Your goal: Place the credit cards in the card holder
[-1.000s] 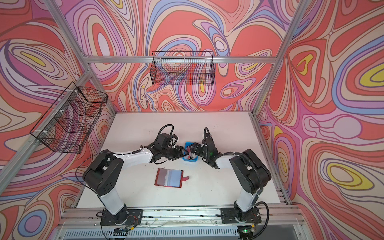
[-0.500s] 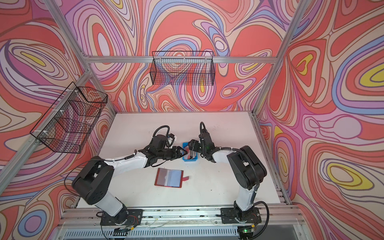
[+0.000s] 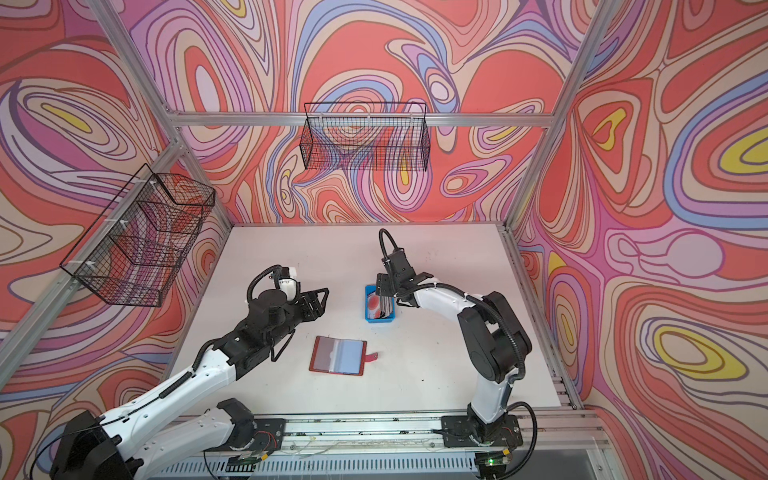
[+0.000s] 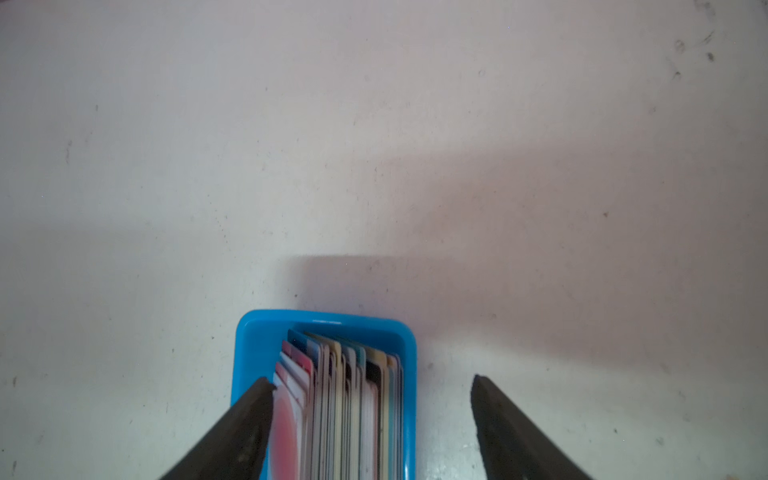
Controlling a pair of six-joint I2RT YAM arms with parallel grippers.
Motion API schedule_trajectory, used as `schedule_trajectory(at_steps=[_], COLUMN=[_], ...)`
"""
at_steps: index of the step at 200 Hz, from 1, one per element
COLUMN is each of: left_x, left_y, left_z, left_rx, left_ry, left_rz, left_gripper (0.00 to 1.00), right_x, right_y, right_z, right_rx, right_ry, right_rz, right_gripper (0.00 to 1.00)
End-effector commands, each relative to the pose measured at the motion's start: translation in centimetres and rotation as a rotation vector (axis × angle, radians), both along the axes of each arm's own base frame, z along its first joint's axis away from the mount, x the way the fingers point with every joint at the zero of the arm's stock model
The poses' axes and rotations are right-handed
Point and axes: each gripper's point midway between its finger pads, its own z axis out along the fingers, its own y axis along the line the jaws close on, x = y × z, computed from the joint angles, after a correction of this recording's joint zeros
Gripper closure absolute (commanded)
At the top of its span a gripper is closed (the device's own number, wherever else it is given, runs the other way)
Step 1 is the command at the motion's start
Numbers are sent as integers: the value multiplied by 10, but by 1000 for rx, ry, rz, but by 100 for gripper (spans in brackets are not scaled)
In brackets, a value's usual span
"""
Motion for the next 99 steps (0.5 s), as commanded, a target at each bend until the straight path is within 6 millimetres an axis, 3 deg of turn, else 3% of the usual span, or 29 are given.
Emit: schedule_trajectory(at_steps=[1,36,72,99], left_x=[-7,-27,-29,-28], left_y=[25,53,46,46], left_z=[-5,-35,-22,-29], left_rx=[73,177,125,141], left_ry=[17,66,28,56], left_rz=[91,142,104,109], left_gripper=[35,36,37,38], right_x=[-10,-15,-18,-17], right_y=[-7,0,9,10], right_z=[-4,-4,-18,-25], right_rx=[-138,-249,-257,-278], right_ry=[28,19,63,70], right_rz=[10,21,52,55], right_gripper=[19,17,15,14])
